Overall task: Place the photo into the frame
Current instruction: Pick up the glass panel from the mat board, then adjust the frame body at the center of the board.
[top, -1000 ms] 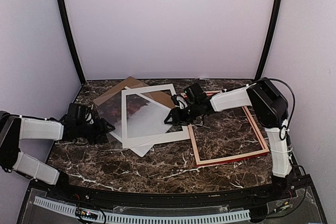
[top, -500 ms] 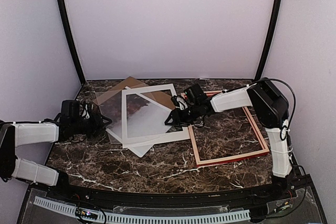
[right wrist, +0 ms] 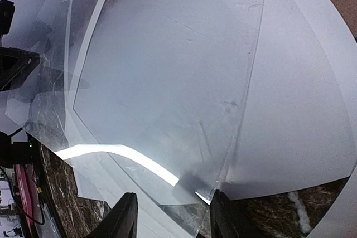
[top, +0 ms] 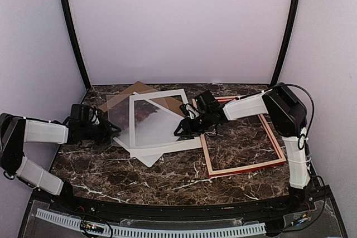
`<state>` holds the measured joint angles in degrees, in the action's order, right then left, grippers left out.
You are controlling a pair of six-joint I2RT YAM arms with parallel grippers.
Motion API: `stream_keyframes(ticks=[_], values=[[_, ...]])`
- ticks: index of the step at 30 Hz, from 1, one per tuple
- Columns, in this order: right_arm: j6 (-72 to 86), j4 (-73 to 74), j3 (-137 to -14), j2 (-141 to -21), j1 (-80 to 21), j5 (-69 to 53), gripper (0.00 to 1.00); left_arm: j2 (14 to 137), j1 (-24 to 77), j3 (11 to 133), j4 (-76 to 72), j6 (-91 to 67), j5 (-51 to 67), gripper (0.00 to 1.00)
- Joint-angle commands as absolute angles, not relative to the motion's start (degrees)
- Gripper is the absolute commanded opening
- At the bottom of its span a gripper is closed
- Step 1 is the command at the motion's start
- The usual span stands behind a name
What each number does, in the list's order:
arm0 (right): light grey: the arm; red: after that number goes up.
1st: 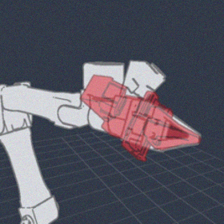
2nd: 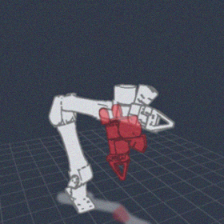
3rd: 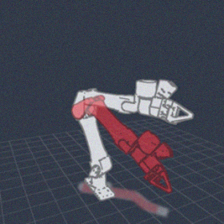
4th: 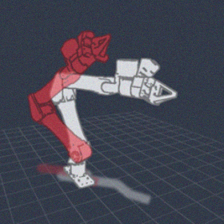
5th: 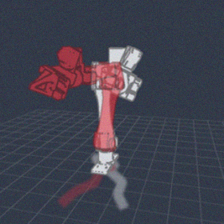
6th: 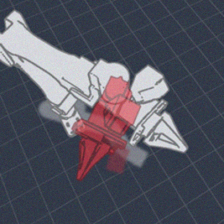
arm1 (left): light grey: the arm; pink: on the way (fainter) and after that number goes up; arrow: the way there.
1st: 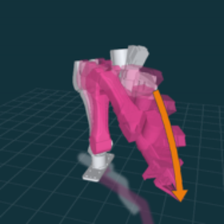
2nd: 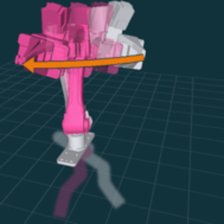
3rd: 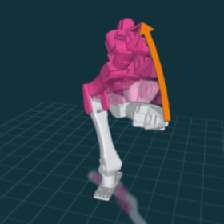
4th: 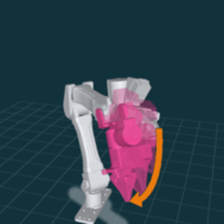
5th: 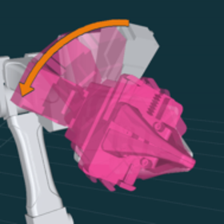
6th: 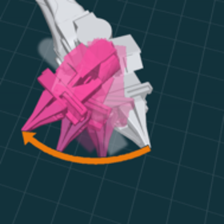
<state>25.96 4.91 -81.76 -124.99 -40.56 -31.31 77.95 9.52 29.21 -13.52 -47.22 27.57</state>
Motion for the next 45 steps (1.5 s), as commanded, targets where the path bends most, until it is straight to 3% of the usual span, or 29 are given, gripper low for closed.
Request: stream_keyframes(ticks=[1, 8, 14, 20, 29, 34, 45], values=[[24.77, 7.15, -80.93, -124.44, -41.74, -32.7, 0.46, 78.78, 9.5, 31.46, -15.84, -47.06, 30.27, 0.21], [23.79, 9.41, -82.47, -123.25, -41.5, -31.61, 0.54, 76.88, 9.51, 32.54, -12.73, -45.59, 29.4, 0.0], [24.22, 9.75, -79.84, -115.6, -39.06, -26.47, 0.73, 71.0, 9.49, 37.05, -1.98, -40.16, 27.65, 0.0], [23.75, 11.67, -73.04, -104.84, -34.92, -20.49, 0.81, 65.0, 9.58, 43.59, 9.57, -32.84, 28.85, 0.0], [21.38, 17.89, -60.88, -92.27, -20.77, -7.22, 0.84, 58.89, 10.21, 51.28, 15.19, -29.06, 32.36, 0.0], [18.71, 24.21, -60.02, -91.32, -14.4, 4.58, 0.84, 57.6, 11.17, 54.48, 16.7, -27.81, 34.64, 0.0], [15.18, 23.23, -56.53, -93.17, -3.49, 4.46, 0.81, 57.22, 14.21, 57.35, 15.89, -28.23, 35.45, 0.0]])
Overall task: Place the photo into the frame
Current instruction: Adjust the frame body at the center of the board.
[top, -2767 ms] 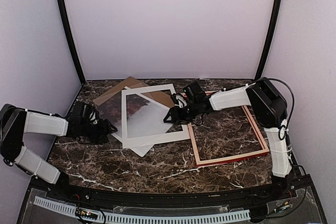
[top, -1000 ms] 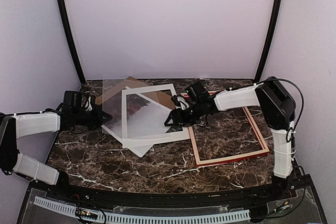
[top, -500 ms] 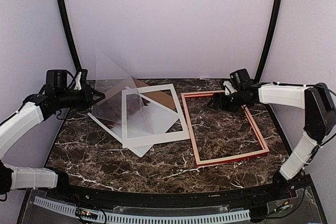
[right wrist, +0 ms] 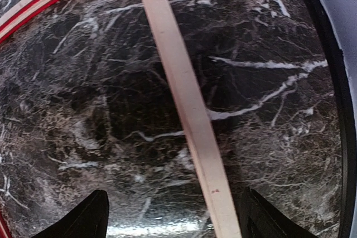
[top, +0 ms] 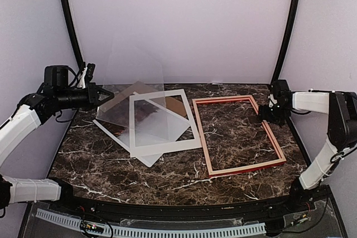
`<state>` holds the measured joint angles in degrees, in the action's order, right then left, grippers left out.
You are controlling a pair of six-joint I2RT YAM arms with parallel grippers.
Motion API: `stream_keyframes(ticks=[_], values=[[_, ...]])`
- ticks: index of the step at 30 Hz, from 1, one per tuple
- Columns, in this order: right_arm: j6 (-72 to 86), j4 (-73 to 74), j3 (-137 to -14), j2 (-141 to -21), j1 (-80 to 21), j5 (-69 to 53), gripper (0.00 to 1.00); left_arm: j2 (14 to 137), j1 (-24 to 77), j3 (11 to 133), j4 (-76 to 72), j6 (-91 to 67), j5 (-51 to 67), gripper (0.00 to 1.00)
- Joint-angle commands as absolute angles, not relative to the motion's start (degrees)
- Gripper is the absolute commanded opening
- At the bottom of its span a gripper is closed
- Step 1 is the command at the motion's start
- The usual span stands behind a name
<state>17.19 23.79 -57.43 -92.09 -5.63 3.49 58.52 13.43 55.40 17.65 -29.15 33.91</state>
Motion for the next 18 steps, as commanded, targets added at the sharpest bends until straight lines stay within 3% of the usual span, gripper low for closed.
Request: stream_keyframes(ticks=[1, 18], values=[[14.87, 22.9, -56.52, -93.53, -2.94, 3.96, 0.81, 57.35, 14.31, 57.45, 15.81, -28.28, 35.48, 0.0], [11.81, 23.45, -55.53, -98.08, -0.53, 0.9, 0.45, 58.93, 15.2, 59.11, 16.05, -28.48, 33.4, 0.0]])
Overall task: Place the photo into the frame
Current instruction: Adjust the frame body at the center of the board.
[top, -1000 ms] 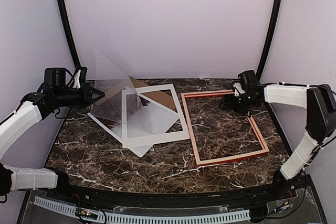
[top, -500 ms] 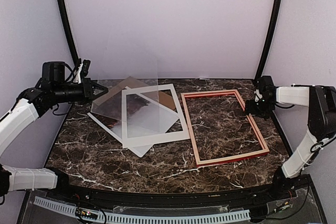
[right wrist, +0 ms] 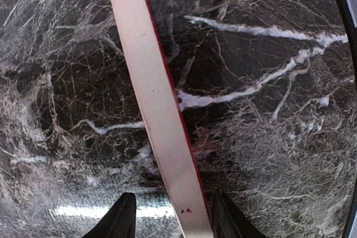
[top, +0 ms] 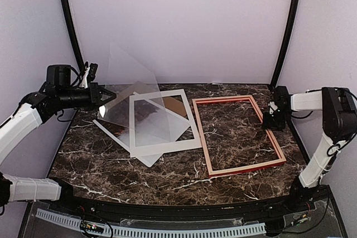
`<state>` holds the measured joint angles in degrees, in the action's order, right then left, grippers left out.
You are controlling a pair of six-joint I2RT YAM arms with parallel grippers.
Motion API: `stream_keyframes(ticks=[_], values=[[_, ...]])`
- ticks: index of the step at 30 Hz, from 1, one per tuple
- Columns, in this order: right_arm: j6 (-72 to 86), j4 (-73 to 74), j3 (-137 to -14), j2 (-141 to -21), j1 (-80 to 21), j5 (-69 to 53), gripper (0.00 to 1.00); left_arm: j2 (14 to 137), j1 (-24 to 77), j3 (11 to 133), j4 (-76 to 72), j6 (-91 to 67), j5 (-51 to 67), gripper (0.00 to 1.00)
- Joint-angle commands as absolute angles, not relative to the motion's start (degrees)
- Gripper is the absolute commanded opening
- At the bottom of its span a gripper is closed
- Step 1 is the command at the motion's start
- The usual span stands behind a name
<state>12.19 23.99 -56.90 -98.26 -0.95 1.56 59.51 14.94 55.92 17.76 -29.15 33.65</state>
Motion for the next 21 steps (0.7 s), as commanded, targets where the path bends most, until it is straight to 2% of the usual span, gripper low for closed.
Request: stream_keyframes(ticks=[1, 9, 21], values=[[11.95, 23.31, -55.12, -97.84, -0.57, 0.42, 0.43, 58.96, 15.2, 59.26, 16.16, -28.48, 33.16, 0.0], [12.51, 21.84, -51.99, -98.1, -1.84, -2.14, 0.3, 58.69, 15.29, 61.22, 17.12, -28.14, 32.02, 0.0], [14.44, 21.89, -50.15, -97.34, -8.39, 1.74, 0.23, 59.92, 15.29, 62.7, 17.39, -28.45, 32.49, 0.0]])
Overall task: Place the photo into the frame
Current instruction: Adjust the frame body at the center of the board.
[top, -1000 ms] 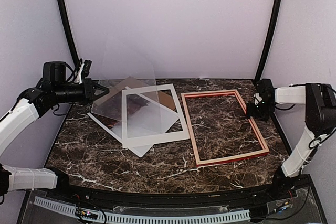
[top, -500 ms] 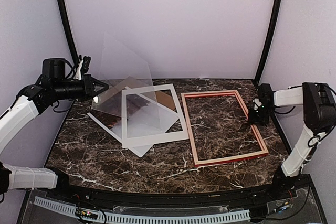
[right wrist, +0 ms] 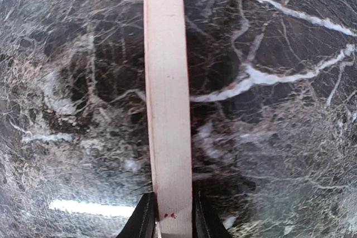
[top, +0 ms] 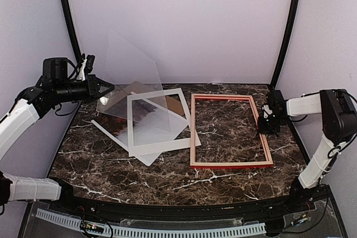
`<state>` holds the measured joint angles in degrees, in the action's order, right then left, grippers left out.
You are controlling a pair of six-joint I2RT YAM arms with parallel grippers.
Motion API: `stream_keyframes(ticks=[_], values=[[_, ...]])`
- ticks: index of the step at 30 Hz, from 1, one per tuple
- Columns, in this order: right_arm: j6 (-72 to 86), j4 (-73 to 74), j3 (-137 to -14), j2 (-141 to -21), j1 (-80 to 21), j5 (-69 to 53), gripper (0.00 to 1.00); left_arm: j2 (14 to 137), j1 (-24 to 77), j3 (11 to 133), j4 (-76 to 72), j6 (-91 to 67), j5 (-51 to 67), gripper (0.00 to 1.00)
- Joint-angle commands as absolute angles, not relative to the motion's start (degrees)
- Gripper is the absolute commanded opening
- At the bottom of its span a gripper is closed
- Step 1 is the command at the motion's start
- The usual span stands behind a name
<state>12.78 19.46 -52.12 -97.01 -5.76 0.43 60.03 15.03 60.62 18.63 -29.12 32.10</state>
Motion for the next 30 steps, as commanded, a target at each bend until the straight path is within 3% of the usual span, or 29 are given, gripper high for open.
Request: stream_keyframes(ticks=[1, 22, 26, 30], values=[[14.55, 21.97, -49.98, -97.29, -8.82, 2.37, 0.22, 60.0, 15.29, 62.7, 17.4, -28.47, 32.49, 0.0], [15.19, 23.33, -44.65, -87.63, -14.11, 3.51, 0.19, 62.61, 19.6, 61.48, 12.78, -30.6, 31.59, 0.0], [17.24, 22.31, -43.84, -86.76, -14.98, 2.97, 0.26, 63.92, 23.19, 60.37, 8.63, -33.31, 31.42, 0.0], [18.85, 19.83, -43.34, -86.58, -15.12, 0.41, 0.41, 65.98, 27.8, 58.98, 2.19, -36.81, 30.48, 0.0]])
